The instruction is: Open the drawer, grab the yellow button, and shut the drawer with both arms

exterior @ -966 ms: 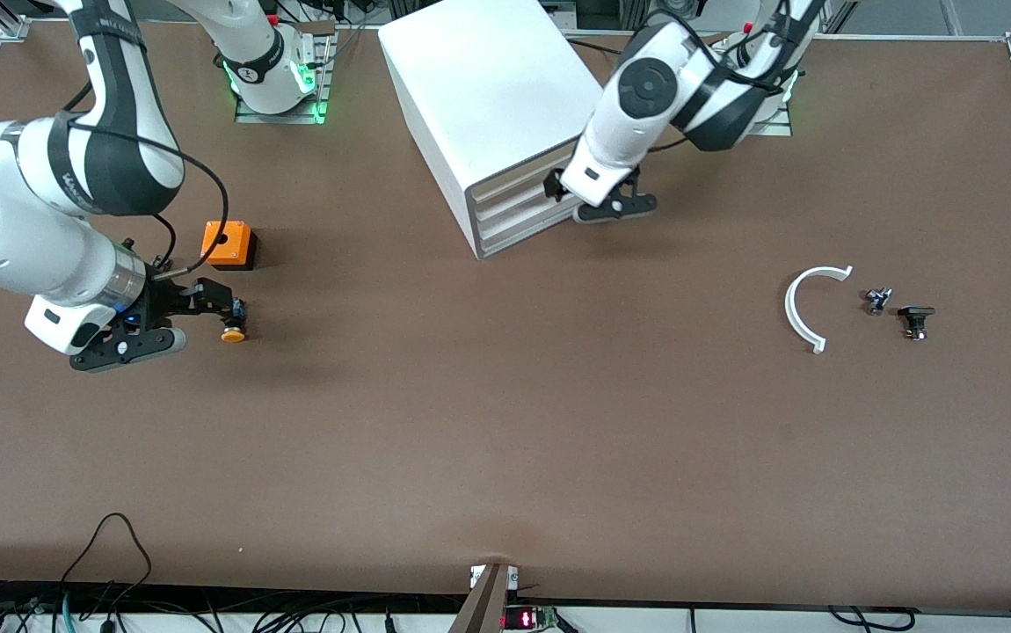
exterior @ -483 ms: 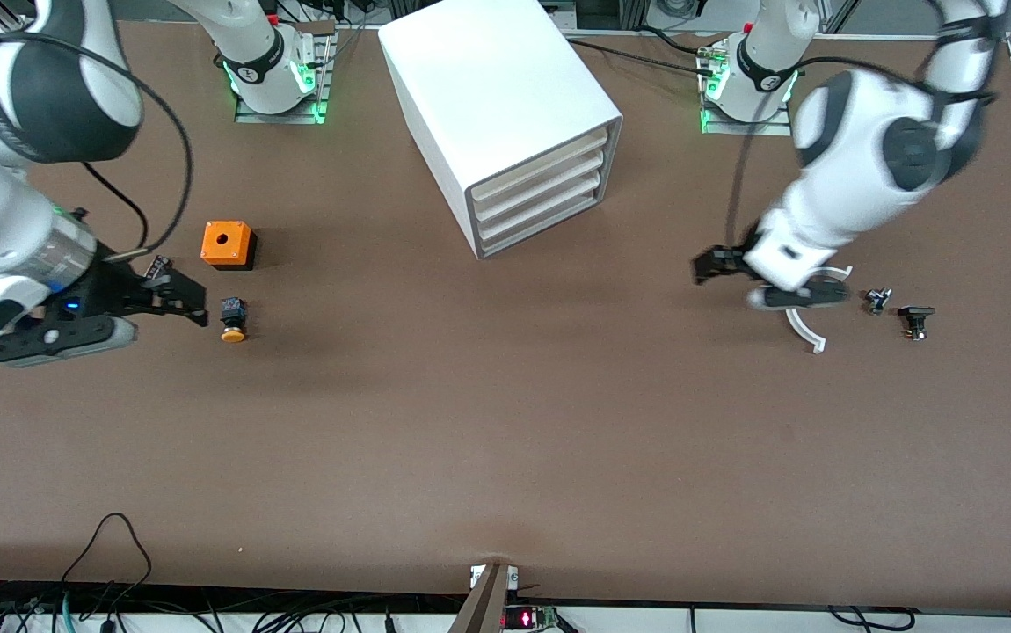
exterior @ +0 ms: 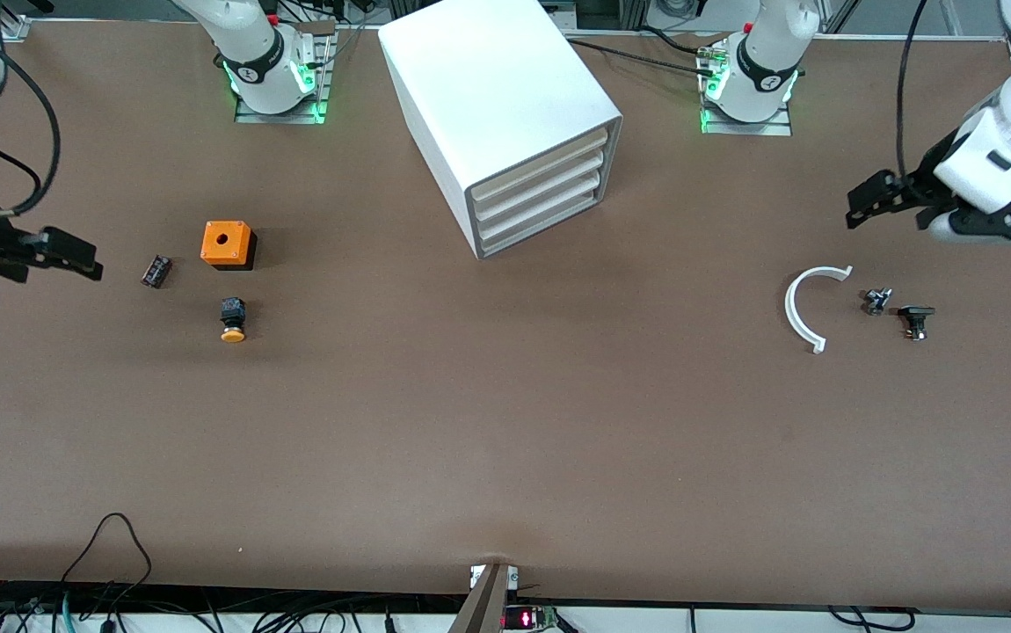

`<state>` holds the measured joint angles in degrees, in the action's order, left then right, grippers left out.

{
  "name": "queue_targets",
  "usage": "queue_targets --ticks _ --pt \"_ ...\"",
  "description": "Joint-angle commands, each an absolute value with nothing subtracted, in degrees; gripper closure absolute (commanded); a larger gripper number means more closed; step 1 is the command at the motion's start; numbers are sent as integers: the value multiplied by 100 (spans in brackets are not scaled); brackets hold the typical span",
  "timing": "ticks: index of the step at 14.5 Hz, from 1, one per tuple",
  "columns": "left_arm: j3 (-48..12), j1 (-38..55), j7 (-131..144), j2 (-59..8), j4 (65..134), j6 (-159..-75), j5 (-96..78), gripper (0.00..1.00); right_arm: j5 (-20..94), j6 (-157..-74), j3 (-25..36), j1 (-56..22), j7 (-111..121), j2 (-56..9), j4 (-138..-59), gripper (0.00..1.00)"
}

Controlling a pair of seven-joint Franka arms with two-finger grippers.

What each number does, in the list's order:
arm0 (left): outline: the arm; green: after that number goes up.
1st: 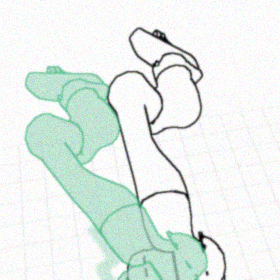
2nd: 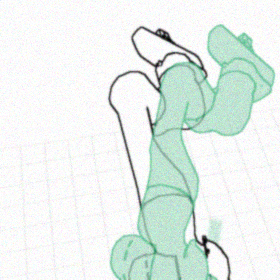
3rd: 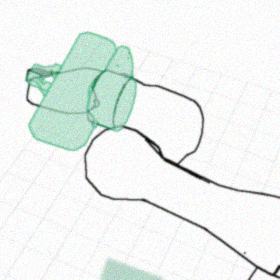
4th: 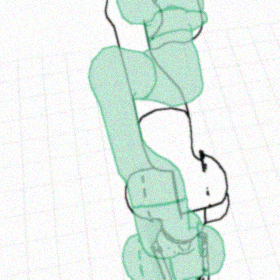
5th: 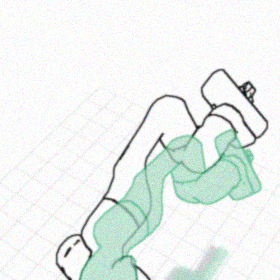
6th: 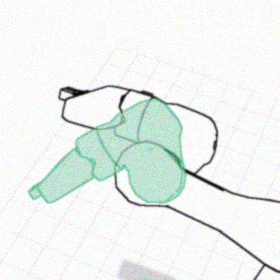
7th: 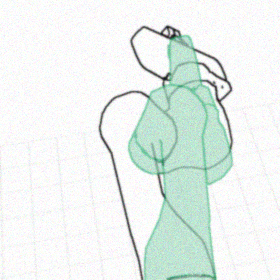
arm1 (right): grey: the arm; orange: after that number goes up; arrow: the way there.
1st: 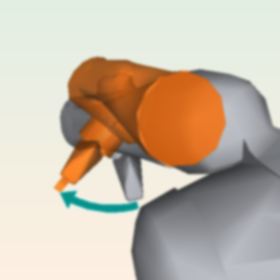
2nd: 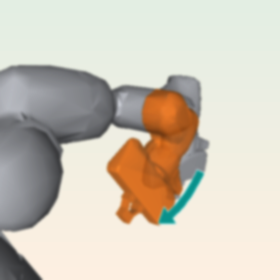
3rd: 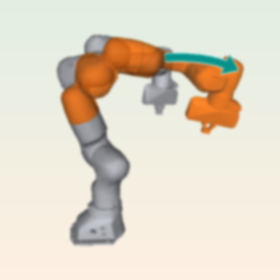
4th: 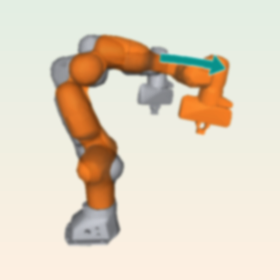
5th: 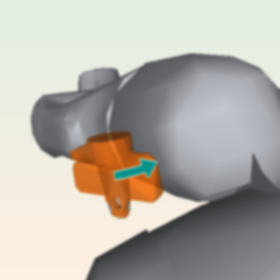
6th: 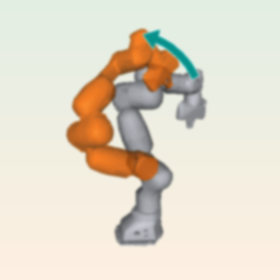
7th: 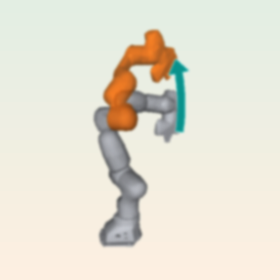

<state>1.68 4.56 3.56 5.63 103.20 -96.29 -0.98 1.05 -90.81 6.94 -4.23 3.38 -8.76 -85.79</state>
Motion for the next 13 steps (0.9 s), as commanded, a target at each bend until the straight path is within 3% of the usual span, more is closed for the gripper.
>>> queue_targets --ticks 1,5,9,13 --pt "88 527 308 352 10029 -9457 105 0 -192 -8658 598 -413 9 -449 -8824 0" --pt "79 554 343 352 9976 -9255 105 0 -132 -8578 571 -413 -9 -98 -8955 0" --pt "97 510 352 360 9958 -9255 9 0 -141 -8981 606 -404 96 562 -9815 0" --pt "123 492 290 203 9572 -9246 0 0 -158 -9149 607 -413 123 554 -9888 0"
